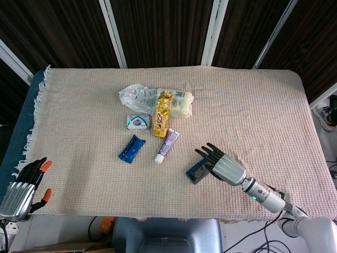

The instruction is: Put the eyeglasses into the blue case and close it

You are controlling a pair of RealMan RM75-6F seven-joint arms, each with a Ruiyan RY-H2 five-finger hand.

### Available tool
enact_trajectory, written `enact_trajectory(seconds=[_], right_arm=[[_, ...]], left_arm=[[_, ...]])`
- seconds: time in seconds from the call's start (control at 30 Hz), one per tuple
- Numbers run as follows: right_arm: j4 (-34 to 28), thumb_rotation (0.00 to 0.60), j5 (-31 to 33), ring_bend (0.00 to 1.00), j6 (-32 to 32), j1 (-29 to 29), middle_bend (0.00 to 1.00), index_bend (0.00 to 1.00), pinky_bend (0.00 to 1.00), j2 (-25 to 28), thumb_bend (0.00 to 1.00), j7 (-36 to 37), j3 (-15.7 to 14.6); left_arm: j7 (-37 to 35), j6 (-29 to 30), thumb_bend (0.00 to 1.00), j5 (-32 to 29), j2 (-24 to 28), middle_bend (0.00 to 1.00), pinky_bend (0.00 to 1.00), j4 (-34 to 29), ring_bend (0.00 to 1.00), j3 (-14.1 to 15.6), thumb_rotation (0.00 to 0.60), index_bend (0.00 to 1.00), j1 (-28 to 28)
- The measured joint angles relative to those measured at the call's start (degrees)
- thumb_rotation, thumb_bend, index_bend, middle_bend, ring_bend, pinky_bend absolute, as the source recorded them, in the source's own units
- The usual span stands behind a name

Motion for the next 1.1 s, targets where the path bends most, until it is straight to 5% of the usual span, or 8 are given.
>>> enact_trajectory(seconds=[0.5, 1.1], right_arm=[[-2.27, 0.600, 1.16, 0.00, -5.92, 3.07, 0.11, 0.69, 0.00, -0.58, 0.72, -1.35, 2.33], [-2.82, 0.600, 2.81, 0.00, -10.92, 5.76, 0.11, 0.54, 0.00, -1.87, 0.72, -5.01, 4.76]], left_arm=[[0.26, -0.48, 0.43, -0.47, 0.20, 0.00, 0.11, -0.28, 0.00, 0.07, 0.600, 0.00, -0.12], [0.21, -0.36, 0.44, -0.20, 0.31, 0.00, 0.11, -0.32, 0.00, 0.22, 0.600, 0.00, -0.15]])
